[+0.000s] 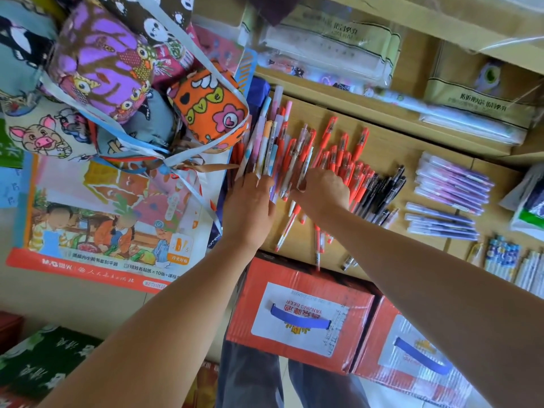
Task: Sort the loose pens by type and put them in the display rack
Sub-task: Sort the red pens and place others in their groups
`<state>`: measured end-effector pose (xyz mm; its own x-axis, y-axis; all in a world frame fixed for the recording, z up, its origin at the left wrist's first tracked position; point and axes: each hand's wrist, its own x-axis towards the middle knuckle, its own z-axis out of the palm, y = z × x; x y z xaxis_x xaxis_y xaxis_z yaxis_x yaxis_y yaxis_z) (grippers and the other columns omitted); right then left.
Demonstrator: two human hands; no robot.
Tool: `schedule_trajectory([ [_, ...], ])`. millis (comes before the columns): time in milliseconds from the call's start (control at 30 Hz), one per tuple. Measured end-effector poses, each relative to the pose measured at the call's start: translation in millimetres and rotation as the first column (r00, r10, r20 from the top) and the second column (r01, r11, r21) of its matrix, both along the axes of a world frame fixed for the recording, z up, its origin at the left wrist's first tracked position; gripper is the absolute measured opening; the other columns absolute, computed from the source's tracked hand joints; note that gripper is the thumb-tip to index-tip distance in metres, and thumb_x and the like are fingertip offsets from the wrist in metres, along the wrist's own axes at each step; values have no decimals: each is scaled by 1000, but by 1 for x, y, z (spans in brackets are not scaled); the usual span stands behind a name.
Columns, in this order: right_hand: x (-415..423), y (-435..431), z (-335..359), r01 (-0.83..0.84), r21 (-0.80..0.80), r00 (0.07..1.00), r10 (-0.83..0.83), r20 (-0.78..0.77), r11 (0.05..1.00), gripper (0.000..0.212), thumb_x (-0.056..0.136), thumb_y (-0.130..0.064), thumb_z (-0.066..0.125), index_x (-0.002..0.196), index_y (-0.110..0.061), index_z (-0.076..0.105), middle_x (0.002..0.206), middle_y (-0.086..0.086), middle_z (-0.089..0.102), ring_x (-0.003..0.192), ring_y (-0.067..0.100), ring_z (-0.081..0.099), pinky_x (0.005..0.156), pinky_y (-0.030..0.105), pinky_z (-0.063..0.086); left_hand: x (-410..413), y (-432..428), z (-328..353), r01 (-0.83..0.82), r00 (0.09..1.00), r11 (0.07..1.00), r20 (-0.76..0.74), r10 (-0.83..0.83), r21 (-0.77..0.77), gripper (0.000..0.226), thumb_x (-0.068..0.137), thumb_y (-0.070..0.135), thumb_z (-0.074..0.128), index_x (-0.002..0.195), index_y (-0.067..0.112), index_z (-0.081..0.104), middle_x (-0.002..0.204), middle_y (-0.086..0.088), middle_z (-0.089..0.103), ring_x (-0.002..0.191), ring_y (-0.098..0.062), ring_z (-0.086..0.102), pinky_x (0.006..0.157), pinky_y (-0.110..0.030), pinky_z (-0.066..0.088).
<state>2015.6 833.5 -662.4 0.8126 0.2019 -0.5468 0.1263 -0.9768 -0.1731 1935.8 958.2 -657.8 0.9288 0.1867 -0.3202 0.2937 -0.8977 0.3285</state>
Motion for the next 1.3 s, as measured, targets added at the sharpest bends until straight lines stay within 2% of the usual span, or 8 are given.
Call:
schedule_trajectory([
  [100,0,1,2,-31,-34,999,30,-18,999,30,89,-41,62,82,-13,54,69,-2,49,65,16,53,50,26,42,0,-2,3,5,999,1000,-33,-6,-14,23,92,16,50,114,17,57,109,-3,62,93,-23,61,58,-29,43],
  [233,1,2,3,-15,-29,999,14,-32,999,31,89,-42,63,89,-12,58,81,2,54,72,18,56,58,30,49,2,-4,2,-9,999,1000,-41,9,2,19,96,24,49,111,20,59,102,2,66,87,-18,63,56,-24,34],
  [567,-4,1,-2,209,71,974,-202,-100,975,41,80,-43,74,71,-17,44,73,-1,52,69,17,56,54,29,46,26,-16,-2,-52,997,998,-50,55,43,16,93,28,57,103,19,65,93,1,70,85,-20,68,64,-30,49],
  [767,-2,-2,-10,417,187,900,-377,-218,889,32,72,-35,78,69,-10,58,61,3,59,54,16,57,50,29,51,35,-15,-10,-15,997,995,-70,22,98,12,88,30,63,92,19,66,85,0,71,81,-22,69,65,-34,55],
  [867,2,-15,-8,417,291,901,-350,-255,861,23,73,-24,72,60,-8,61,54,5,58,50,13,53,50,29,51,36,-15,-12,-22,996,995,-79,30,98,7,88,26,63,91,21,67,85,1,71,78,-20,68,63,-31,54],
  [1000,11,-40,-6,350,351,923,-256,-287,869,19,81,-29,69,75,-11,68,68,4,69,65,17,65,67,35,58,41,-24,-15,-15,998,991,-60,24,133,10,89,29,63,91,20,67,81,2,69,75,-19,67,56,-28,48],
  [1133,13,-55,-6,364,377,915,-251,-315,852,19,85,-30,69,78,-13,67,71,4,71,62,12,67,65,28,58,47,-37,-11,-3,998,990,-67,13,144,19,89,35,63,97,19,68,87,2,70,80,-19,67,58,-27,45],
  [1300,9,-67,-8,421,416,896,-300,-326,806,16,86,-28,68,80,-13,68,72,3,71,64,13,68,65,25,57,48,-37,-18,-138,974,990,-176,140,21,24,89,40,61,85,19,71,83,2,70,79,-22,66,58,-28,40],
])
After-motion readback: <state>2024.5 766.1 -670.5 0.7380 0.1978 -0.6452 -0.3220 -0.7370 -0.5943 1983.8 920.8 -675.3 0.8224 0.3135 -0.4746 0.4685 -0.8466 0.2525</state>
